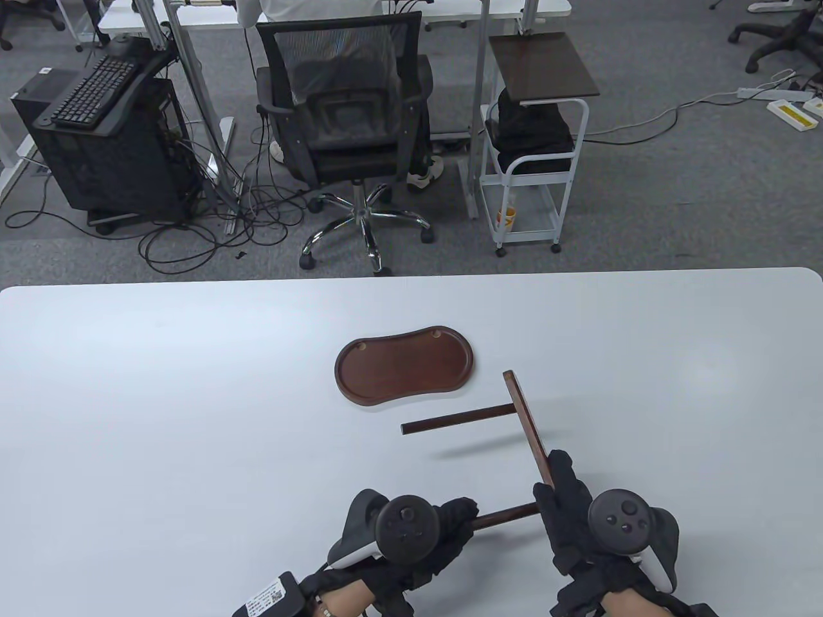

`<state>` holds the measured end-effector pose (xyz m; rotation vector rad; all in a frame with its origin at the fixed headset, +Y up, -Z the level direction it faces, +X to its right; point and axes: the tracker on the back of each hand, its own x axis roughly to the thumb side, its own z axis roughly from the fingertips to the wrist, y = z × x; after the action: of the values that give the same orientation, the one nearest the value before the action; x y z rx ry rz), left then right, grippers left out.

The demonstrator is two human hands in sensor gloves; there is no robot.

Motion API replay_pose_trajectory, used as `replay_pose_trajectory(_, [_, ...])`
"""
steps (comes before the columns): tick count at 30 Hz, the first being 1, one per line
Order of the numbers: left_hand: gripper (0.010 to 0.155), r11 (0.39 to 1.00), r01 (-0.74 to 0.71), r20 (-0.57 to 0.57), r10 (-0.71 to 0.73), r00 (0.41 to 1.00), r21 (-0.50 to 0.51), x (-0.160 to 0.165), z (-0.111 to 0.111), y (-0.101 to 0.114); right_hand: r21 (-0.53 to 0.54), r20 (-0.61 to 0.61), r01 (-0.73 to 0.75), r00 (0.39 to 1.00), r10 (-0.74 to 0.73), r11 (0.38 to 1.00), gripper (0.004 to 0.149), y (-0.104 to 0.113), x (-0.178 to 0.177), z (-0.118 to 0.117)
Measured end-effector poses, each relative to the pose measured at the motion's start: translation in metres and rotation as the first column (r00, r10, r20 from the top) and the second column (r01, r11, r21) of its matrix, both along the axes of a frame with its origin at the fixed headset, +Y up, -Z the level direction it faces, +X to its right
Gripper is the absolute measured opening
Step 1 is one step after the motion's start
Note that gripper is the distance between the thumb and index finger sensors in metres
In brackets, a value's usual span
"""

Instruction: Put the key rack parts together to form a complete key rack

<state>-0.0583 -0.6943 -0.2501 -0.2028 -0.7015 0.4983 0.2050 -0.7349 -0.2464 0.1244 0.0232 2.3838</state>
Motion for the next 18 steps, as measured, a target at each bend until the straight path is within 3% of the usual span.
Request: replay_pose_trajectory(18, [0.054,0.998,-0.025,-0.008,0.025,1.000,-0.054,-0.0003,-0.0015,-0.0012,0.026,-0.019,-0.027,0.999,0.028,0.999,0.064,0.0011,-0.0009,-0.0003])
